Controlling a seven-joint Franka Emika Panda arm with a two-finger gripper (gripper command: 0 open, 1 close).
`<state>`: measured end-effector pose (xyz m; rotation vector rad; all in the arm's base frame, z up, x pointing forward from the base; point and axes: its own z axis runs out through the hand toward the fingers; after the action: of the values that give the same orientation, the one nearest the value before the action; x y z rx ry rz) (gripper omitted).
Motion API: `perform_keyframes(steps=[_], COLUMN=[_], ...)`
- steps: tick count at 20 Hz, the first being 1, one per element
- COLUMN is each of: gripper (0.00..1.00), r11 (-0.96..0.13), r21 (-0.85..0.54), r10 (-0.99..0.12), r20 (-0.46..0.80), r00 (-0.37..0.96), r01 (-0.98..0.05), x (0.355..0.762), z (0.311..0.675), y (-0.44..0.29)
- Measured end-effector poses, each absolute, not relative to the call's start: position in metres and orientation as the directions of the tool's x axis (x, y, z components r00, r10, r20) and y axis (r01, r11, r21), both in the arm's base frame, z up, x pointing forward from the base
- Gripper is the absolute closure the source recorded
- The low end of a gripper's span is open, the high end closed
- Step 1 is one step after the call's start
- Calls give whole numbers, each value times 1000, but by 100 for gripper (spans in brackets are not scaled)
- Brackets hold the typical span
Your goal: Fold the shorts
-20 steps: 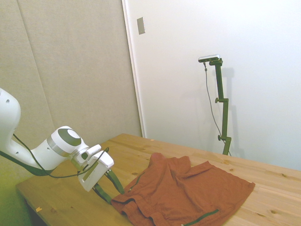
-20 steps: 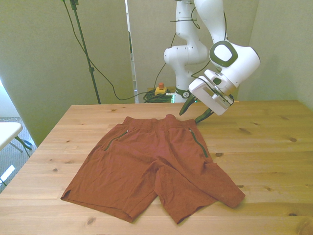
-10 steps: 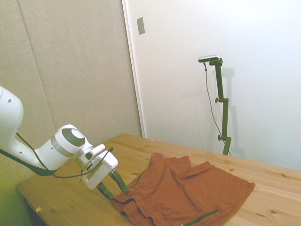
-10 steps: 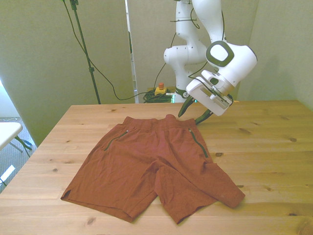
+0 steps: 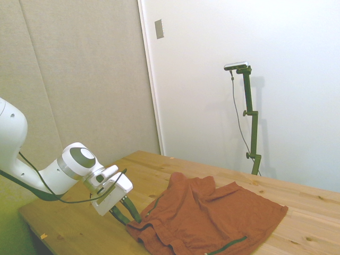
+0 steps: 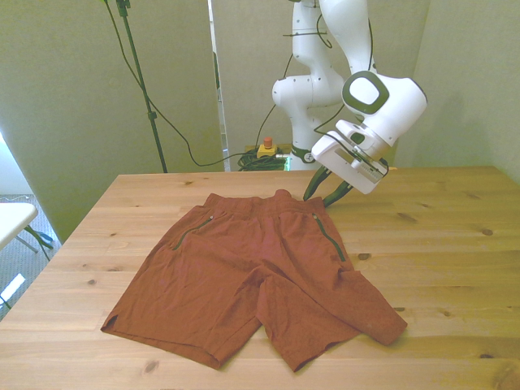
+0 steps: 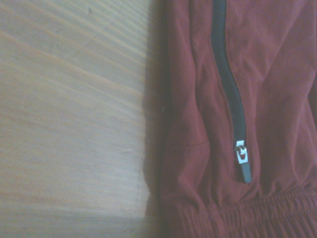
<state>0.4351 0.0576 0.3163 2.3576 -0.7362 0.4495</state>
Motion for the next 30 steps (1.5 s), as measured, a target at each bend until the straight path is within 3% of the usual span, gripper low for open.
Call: perform_keyframes(steps=[15, 24, 30], gripper=[100, 100, 100], r11=[-666, -764, -786], r21=[463, 385, 281], r10=[-401, -423, -490], r20=[439, 305, 260], r00=[804, 853, 832], r01=[-585, -517, -550], x=[426, 403, 412], z=[310, 332, 359], y=[57, 73, 62])
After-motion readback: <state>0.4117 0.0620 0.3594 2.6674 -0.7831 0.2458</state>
